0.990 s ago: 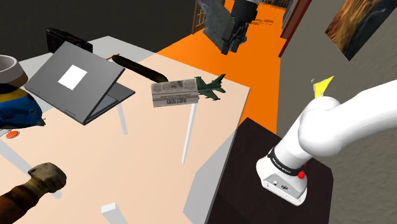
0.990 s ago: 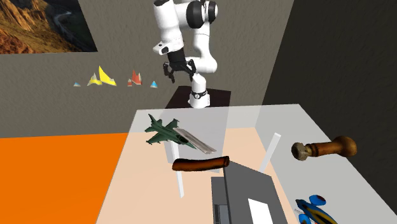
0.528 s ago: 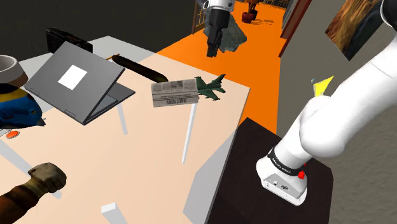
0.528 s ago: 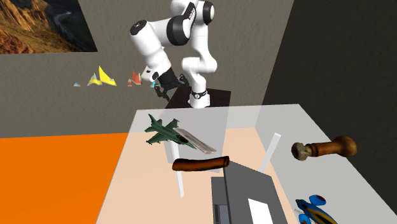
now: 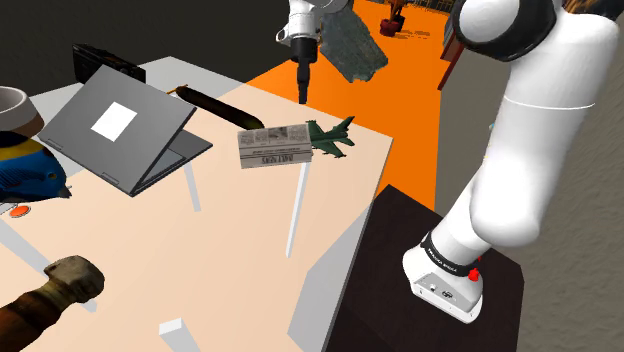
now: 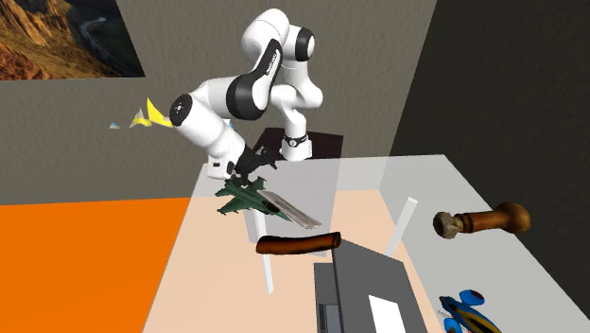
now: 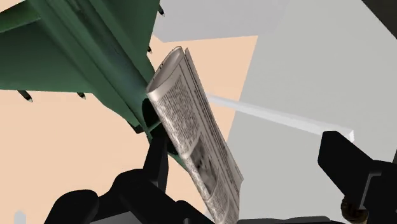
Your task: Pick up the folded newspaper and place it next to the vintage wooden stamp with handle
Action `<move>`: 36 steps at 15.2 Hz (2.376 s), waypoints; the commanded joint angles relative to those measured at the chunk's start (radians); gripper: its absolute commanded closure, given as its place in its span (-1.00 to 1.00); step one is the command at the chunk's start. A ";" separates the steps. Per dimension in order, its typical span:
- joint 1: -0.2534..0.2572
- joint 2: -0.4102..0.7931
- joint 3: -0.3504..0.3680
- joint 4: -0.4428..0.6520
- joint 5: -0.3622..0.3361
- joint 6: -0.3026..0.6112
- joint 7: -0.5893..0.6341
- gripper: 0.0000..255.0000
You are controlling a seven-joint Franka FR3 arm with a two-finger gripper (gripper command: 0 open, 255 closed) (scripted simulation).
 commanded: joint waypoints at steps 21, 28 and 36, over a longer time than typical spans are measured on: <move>0.000 0.431 0.124 0.366 0.040 -0.159 -0.231 -1.00; 0.000 0.431 0.124 0.366 0.040 -0.159 -0.231 1.00; -0.002 0.418 0.124 0.385 0.041 -0.189 -0.221 1.00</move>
